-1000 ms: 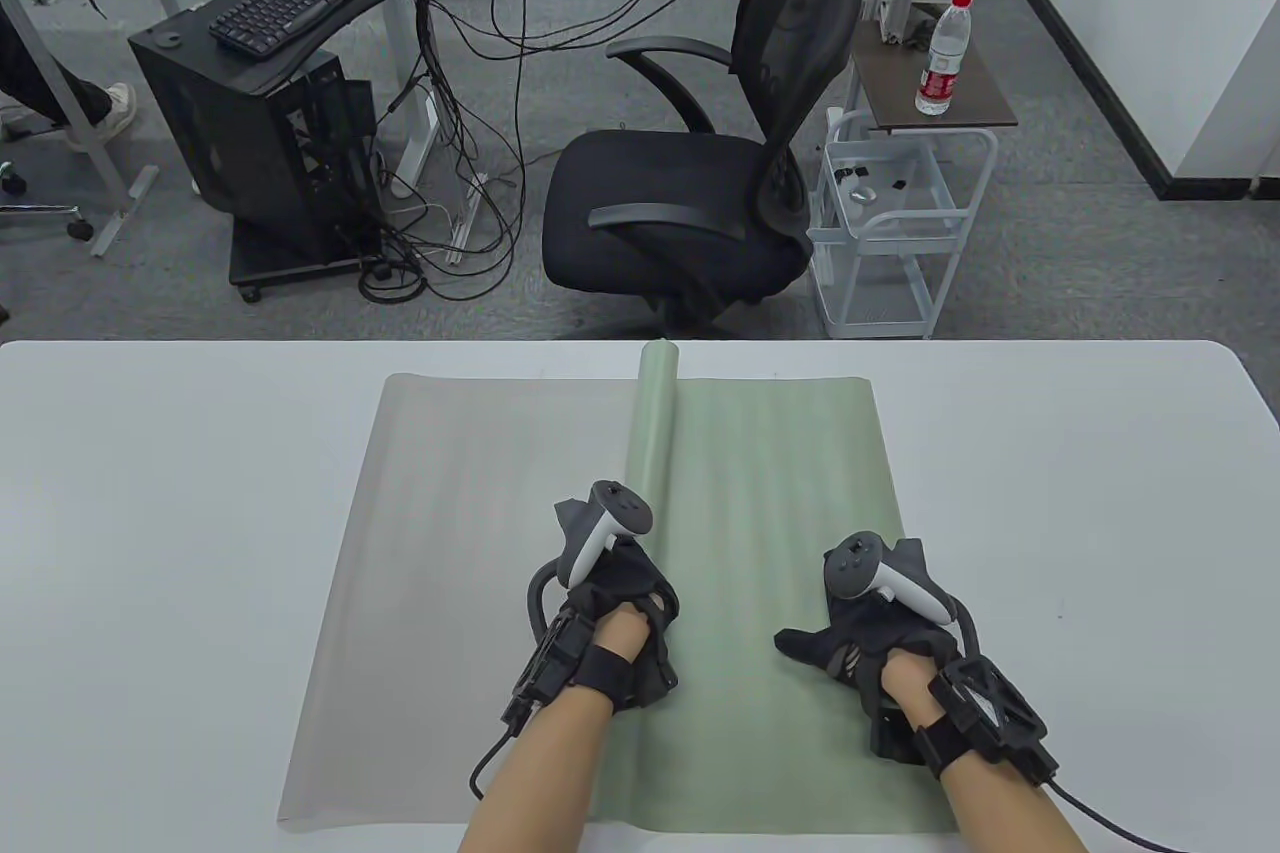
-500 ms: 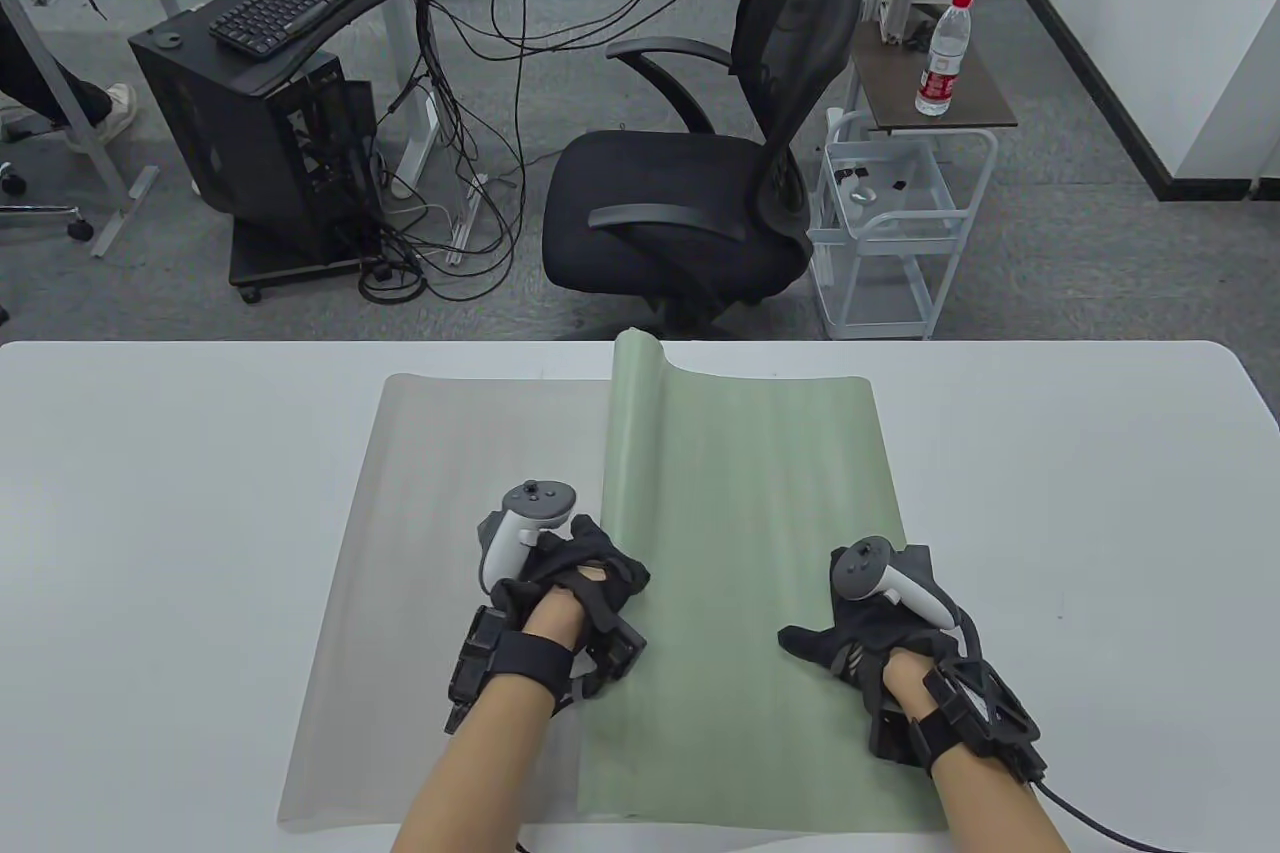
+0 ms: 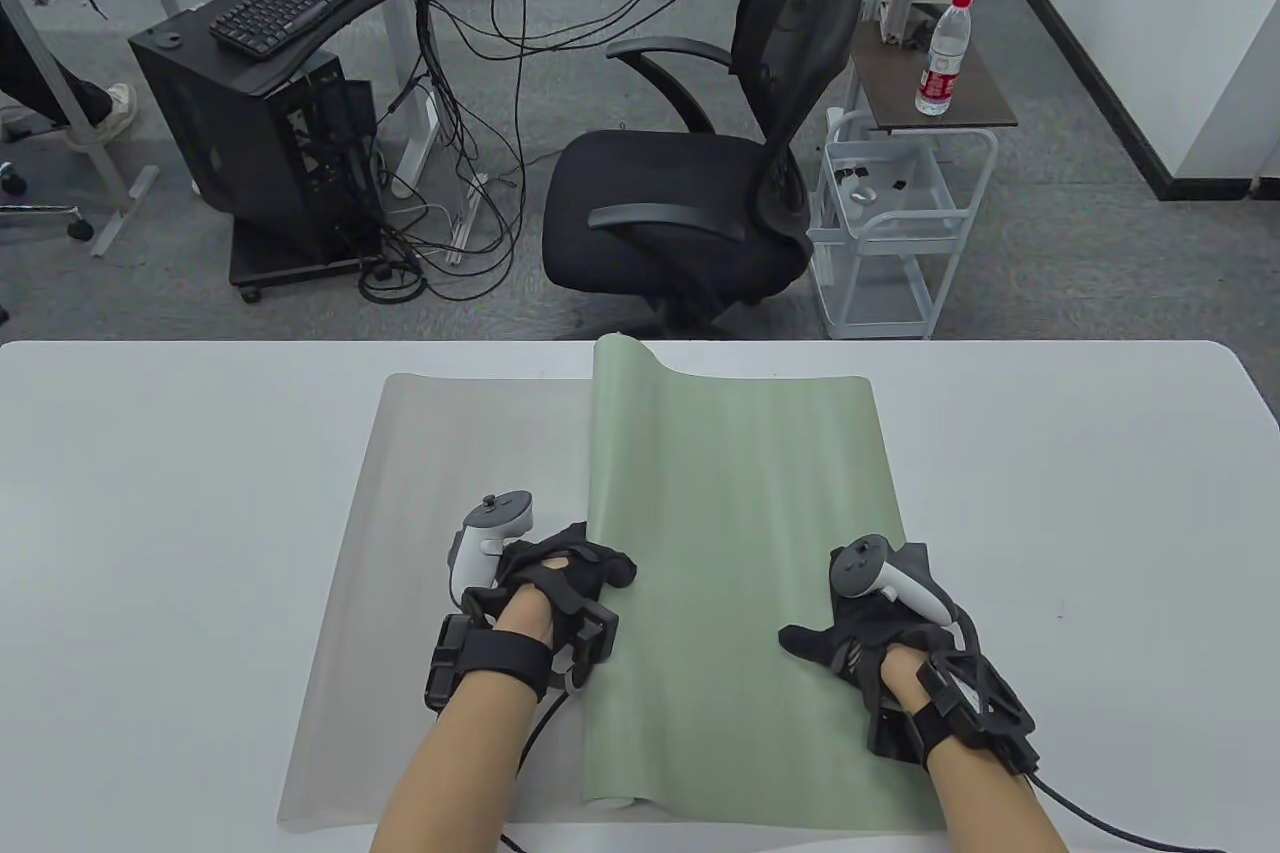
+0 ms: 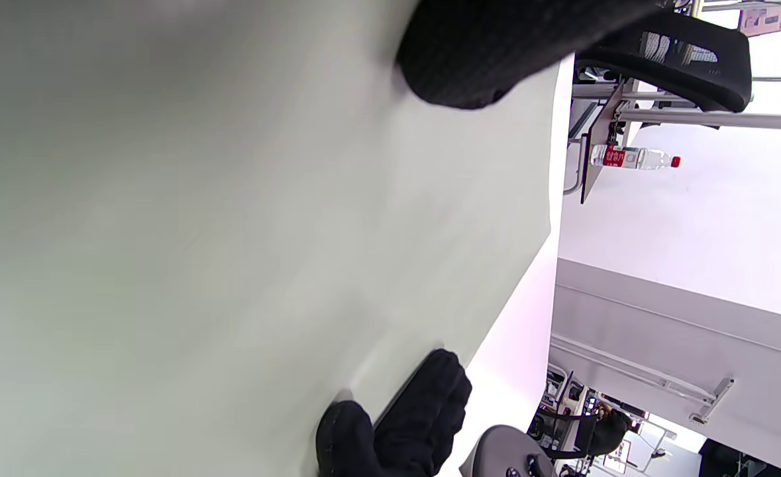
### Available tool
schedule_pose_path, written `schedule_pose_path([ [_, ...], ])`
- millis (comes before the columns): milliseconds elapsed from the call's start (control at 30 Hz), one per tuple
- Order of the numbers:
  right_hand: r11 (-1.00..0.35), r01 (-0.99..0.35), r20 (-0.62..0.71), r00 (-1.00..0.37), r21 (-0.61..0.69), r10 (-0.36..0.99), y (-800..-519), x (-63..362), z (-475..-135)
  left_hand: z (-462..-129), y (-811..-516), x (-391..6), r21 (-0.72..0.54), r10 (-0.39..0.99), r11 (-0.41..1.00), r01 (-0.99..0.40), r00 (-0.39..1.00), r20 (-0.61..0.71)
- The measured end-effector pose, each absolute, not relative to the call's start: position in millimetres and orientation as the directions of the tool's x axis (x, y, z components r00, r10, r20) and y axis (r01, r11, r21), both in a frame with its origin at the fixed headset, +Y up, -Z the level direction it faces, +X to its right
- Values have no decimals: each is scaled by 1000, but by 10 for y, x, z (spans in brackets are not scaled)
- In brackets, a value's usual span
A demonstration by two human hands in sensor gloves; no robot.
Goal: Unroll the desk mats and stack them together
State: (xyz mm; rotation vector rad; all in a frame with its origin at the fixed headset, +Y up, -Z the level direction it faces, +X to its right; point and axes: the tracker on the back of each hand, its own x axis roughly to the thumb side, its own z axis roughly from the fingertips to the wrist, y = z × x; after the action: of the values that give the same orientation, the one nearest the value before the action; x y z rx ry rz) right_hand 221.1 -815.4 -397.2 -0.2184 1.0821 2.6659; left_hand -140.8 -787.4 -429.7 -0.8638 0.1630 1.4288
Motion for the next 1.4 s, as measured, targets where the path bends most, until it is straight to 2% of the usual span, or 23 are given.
schedule_pose_path([
  [233, -687, -293, -237, -955, 665, 178, -8152, 2208, -3975, -4325, -7966, -1662, -376, 766, -84, -923, 182, -617],
  [367, -684, -293, -238, -955, 668, 176, -8155, 2206, -3979, -4349, -7960, -1638, -392, 762, -92, -915, 189, -619],
  [667, -683, -295, -238, -954, 668, 179, -8159, 2206, -3981, -4368, -8049, -1687, -376, 777, -170, -911, 111, -620],
  [867, -681, -297, -239, -954, 669, 181, -8161, 2205, -3983, -4378, -8008, -1897, -330, 783, -136, -934, 103, -614],
  [1067, -680, -296, -239, -954, 671, 179, -8162, 2208, -3986, -4405, -8017, -1932, -342, 771, -120, -932, 129, -623],
  [1400, -677, -298, -241, -954, 673, 180, -8167, 2209, -3986, -4423, -8011, -2022, -343, 788, -162, -925, 88, -610],
])
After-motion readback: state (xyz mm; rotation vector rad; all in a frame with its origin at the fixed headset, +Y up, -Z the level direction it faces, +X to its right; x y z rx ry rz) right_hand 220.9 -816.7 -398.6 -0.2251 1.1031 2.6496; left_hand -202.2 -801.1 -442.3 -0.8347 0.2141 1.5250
